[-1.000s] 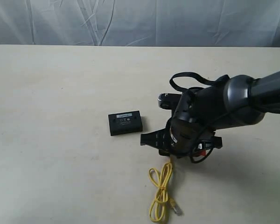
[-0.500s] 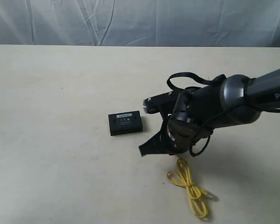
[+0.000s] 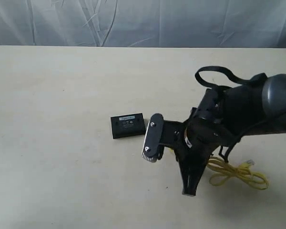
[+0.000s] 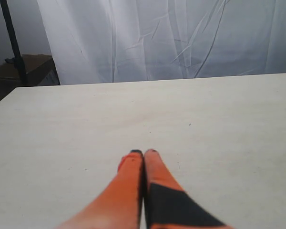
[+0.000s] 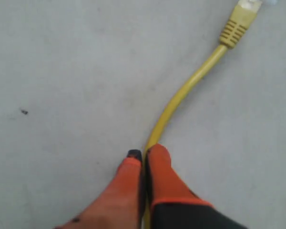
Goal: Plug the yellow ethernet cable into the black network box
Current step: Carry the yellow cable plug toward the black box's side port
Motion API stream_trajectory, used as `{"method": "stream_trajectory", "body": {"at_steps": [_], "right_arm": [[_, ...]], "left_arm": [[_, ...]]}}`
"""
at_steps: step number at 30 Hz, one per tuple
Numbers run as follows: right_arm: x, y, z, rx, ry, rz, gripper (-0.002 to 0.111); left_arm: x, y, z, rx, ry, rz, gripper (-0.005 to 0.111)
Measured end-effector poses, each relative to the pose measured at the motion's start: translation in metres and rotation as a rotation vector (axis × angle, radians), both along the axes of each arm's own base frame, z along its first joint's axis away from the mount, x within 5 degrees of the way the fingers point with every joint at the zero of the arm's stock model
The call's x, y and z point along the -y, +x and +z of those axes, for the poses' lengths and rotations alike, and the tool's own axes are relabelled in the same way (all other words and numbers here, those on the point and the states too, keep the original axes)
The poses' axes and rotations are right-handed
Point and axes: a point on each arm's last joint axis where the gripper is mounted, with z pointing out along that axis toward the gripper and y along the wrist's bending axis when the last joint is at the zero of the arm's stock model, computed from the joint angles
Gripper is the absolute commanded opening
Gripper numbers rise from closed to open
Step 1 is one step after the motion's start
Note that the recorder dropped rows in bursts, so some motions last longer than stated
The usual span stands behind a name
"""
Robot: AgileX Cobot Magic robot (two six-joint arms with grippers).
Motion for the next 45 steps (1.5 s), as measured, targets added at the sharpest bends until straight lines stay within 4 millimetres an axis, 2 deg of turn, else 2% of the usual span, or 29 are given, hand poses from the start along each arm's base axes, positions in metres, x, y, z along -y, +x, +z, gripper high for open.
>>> {"method": "stream_trajectory", "body": {"at_steps": [2,7,8,11,13,14,17,20,22,23,27,29,37,45], "right_arm": [[0.003,-0.006,-0.008,-0.001,0.009,0.037,-0.001],[0.000,-0.007,-0.009,0.003,0.067,0.019,0.001],[-0.001,-0.007,-0.009,0.001,0.081,0.008,0.005],[-0.001,-0.007,-0.009,-0.003,0.089,-0.003,0.035],[-0.001,-0.007,-0.009,-0.005,0.086,-0.004,0.047],[0.000,-0.007,-0.009,-0.008,0.081,-0.005,0.049],[0.000,-0.008,-0.009,-0.016,0.078,-0.023,0.050],[-0.001,-0.005,0.000,-0.019,0.098,-0.113,0.050],[-0.007,0.002,0.016,-0.015,0.121,-0.212,0.050],[-0.010,0.008,0.031,-0.014,0.129,-0.286,0.050],[-0.019,0.015,0.047,-0.031,0.196,-0.427,0.050],[-0.023,0.015,0.043,-0.072,0.227,-0.490,0.050],[-0.032,0.019,0.001,-0.159,0.216,-0.629,0.050],[-0.036,0.023,-0.017,-0.169,0.224,-0.660,0.045]], "left_arm": [[0.000,0.000,0.000,0.000,0.000,0.000,0.000],[0.000,0.000,0.000,0.000,0.000,0.000,0.000],[0.000,0.000,0.000,0.000,0.000,0.000,0.000],[0.000,0.000,0.000,0.000,0.000,0.000,0.000],[0.000,0.000,0.000,0.000,0.000,0.000,0.000],[0.000,0.000,0.000,0.000,0.000,0.000,0.000],[0.000,0.000,0.000,0.000,0.000,0.000,0.000],[0.000,0.000,0.000,0.000,0.000,0.000,0.000],[0.000,0.000,0.000,0.000,0.000,0.000,0.000],[0.000,0.000,0.000,0.000,0.000,0.000,0.000],[0.000,0.000,0.000,0.000,0.000,0.000,0.000],[0.000,0.000,0.000,0.000,0.000,0.000,0.000],[0.000,0.000,0.000,0.000,0.000,0.000,0.000],[0.000,0.000,0.000,0.000,0.000,0.000,0.000]]}}
